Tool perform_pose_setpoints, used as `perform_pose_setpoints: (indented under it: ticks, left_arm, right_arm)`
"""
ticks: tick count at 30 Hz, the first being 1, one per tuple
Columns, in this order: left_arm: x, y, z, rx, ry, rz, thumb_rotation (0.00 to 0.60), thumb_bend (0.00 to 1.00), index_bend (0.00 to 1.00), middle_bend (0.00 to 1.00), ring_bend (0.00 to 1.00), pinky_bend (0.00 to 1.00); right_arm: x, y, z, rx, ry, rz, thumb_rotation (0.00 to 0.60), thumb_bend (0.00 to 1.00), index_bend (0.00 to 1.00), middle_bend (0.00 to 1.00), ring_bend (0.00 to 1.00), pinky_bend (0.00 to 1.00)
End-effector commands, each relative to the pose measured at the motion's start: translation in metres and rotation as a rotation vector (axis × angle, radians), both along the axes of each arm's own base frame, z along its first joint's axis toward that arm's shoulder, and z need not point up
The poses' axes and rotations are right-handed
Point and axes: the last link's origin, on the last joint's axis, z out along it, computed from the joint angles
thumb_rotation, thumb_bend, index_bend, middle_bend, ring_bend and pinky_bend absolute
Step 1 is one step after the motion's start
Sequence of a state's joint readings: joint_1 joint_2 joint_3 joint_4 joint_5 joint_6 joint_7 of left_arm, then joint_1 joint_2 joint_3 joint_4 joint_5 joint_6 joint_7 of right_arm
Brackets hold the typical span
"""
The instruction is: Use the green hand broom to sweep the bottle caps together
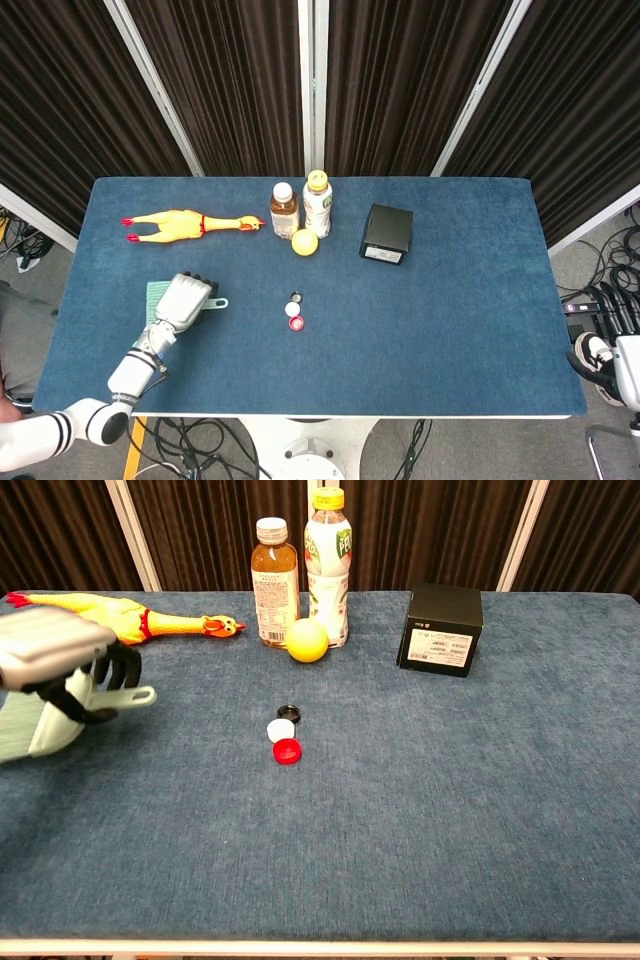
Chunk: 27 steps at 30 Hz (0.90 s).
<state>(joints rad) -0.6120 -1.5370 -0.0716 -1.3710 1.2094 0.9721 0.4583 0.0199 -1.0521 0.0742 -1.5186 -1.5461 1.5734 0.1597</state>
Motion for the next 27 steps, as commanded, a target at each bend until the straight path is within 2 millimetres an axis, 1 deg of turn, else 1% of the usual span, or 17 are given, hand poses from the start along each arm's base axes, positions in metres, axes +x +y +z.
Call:
perform_pose_setpoints:
  ticks: [1,4,6,9,12,14,16,17,20,23,25,27]
  left_arm:
    - [0.001,-0.001,-0.007,-0.03,-0.014,0.031,0.6,0.22,0.28,0.38,0.33,0.37]
    - [0.007,-0.003,-0.001,-0.035,-0.089,0.062,0.6,0.11,0.19,0.25,0.22,0.32]
    - [0.008,-0.006,0.007,-0.024,-0.152,0.082,0.6,0.09,0.17,0.23,0.21,0.3]
    - [0.004,-0.011,0.032,0.044,-0.246,0.101,0.6,0.09,0.16,0.22,0.21,0.3]
    - [-0.013,-0.02,0.065,0.162,-0.291,0.12,0.6,0.09,0.16,0.22,0.21,0.3]
    - [-0.029,-0.03,0.088,0.246,-0.307,0.137,0.6,0.09,0.17,0.23,0.21,0.29]
    - [-0.044,-0.043,0.106,0.31,-0.297,0.146,0.6,0.09,0.18,0.24,0.21,0.28]
    - [-0.054,-0.053,0.118,0.351,-0.27,0.153,0.6,0.09,0.19,0.24,0.21,0.28]
    - [-0.073,-0.082,0.141,0.44,-0.222,0.185,0.6,0.09,0.21,0.24,0.21,0.27]
    - [-0.087,-0.109,0.159,0.498,-0.178,0.221,0.6,0.09,0.21,0.24,0.21,0.26]
    - [-0.094,-0.125,0.166,0.522,-0.142,0.236,0.6,0.09,0.21,0.24,0.21,0.26]
    - [-0.097,-0.141,0.168,0.534,-0.119,0.248,0.6,0.09,0.21,0.24,0.21,0.26]
  right_arm:
    - [-0.001,0.003,0.0,0.0,-0.002,-0.008,0.6,0.09,0.0,0.05,0.0,0.0]
    - [-0.002,0.004,-0.001,0.008,-0.002,-0.017,0.6,0.09,0.0,0.05,0.0,0.0]
    - [-0.002,0.004,-0.002,0.012,-0.004,-0.021,0.6,0.09,0.0,0.05,0.0,0.0]
    - [-0.004,0.003,-0.003,0.026,-0.009,-0.025,0.6,0.09,0.0,0.05,0.0,0.0]
    - [-0.007,0.001,-0.005,0.047,-0.017,-0.033,0.6,0.1,0.0,0.05,0.0,0.0]
    - [-0.007,0.001,-0.006,0.054,-0.02,-0.031,0.6,0.11,0.0,0.05,0.0,0.0]
    - [-0.006,0.002,-0.008,0.051,-0.021,-0.022,0.6,0.11,0.0,0.06,0.0,0.0]
    - [-0.006,0.003,-0.009,0.048,-0.021,-0.016,0.6,0.11,0.0,0.06,0.0,0.0]
    - [-0.005,0.007,-0.012,0.044,-0.019,-0.007,0.6,0.11,0.0,0.06,0.0,0.0]
    - [-0.005,0.011,-0.013,0.042,-0.017,-0.005,0.6,0.11,0.0,0.06,0.0,0.0]
    - [-0.004,0.013,-0.014,0.037,-0.02,-0.004,0.6,0.11,0.0,0.06,0.0,0.0]
    - [-0.004,0.015,-0.015,0.034,-0.021,-0.003,0.6,0.11,0.0,0.06,0.0,0.0]
